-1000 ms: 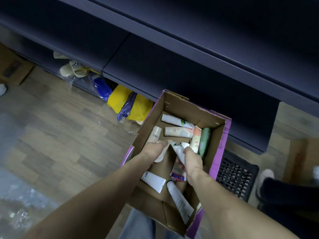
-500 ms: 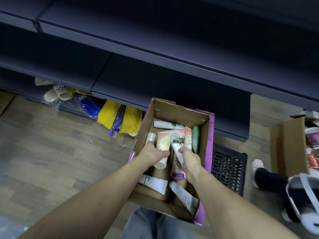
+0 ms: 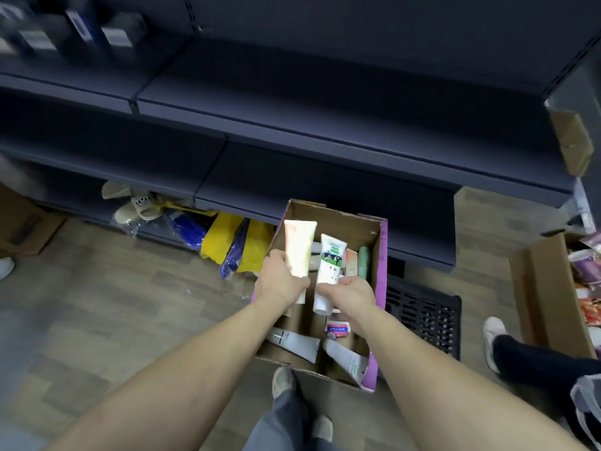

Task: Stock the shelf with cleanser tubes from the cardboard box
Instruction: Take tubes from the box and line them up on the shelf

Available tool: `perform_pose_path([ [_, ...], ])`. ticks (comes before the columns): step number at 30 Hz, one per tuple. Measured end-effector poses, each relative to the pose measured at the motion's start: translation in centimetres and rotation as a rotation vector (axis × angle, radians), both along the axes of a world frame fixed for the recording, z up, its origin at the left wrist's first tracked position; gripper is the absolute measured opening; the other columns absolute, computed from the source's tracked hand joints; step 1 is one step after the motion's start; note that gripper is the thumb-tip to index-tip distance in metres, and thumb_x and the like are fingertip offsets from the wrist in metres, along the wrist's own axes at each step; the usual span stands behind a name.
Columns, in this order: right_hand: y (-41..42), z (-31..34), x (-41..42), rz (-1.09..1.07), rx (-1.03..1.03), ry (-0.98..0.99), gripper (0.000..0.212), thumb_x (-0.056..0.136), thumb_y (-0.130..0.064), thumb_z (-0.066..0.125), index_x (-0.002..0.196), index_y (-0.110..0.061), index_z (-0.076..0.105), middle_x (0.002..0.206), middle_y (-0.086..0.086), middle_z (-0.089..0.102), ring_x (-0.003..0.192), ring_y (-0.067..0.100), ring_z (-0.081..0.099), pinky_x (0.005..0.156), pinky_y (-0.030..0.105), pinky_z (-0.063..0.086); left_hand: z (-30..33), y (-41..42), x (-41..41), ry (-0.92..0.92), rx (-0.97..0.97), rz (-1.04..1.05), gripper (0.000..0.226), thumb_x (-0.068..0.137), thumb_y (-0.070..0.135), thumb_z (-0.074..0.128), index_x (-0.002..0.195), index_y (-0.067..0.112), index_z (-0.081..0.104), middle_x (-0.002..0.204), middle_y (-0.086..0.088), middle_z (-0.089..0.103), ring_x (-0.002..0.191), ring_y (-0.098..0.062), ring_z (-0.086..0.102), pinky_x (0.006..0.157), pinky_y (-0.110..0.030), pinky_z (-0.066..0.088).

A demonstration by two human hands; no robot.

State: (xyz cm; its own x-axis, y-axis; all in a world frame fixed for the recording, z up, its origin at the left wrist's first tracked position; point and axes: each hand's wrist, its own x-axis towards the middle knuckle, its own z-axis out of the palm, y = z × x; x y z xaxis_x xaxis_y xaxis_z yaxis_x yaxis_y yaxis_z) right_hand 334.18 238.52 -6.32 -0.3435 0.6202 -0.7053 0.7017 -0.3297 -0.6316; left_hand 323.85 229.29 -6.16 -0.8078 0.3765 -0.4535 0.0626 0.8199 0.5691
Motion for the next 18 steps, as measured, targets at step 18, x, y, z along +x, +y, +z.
perform_pose_path([
  [18,0.9,20.3,-4.4,0.155,0.515,0.298,0.048,0.075,-0.020,0.079,0.109,-0.015,0.046,0.108,0.005,0.060,0.099,0.024,0.061,0.077,0.037,0.054,21.1,-2.5,-2.4,0.346,0.239,0.241,0.064,0.066,0.037,0.082,0.117,0.017,0.047,0.112,-0.001,0.058,0.098,-0.023,0.060,0.075,-0.033,0.048],
])
